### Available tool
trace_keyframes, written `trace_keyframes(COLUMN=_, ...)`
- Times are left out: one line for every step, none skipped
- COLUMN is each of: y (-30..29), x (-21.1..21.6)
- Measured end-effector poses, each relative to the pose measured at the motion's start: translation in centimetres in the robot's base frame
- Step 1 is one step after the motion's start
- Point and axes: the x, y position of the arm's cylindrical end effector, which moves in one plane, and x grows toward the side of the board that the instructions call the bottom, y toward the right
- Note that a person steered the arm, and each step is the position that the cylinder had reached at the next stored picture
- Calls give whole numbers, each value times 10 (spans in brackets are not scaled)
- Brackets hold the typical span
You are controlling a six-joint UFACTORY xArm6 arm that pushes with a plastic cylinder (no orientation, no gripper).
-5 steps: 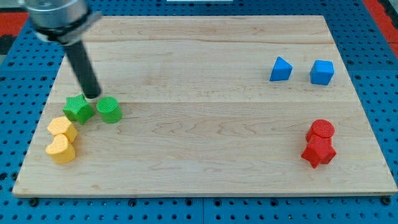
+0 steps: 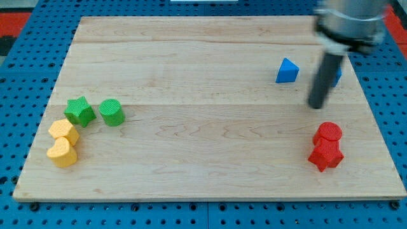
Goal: Slide the blue cube along with the blue triangle towards the bottom center
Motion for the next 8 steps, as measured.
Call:
trace_keyframes(y=34, x=-36)
trace_keyframes(y=-13, x=-43)
trace_keyframes(y=-16, x=-56)
trace_keyframes(y=34, x=-82)
trace_keyframes(y=-37, x=-89)
trace_keyframes(y=-145, x=-69)
trace_keyframes(y=-214, x=-58)
trace_keyframes(y=-186, x=-72)
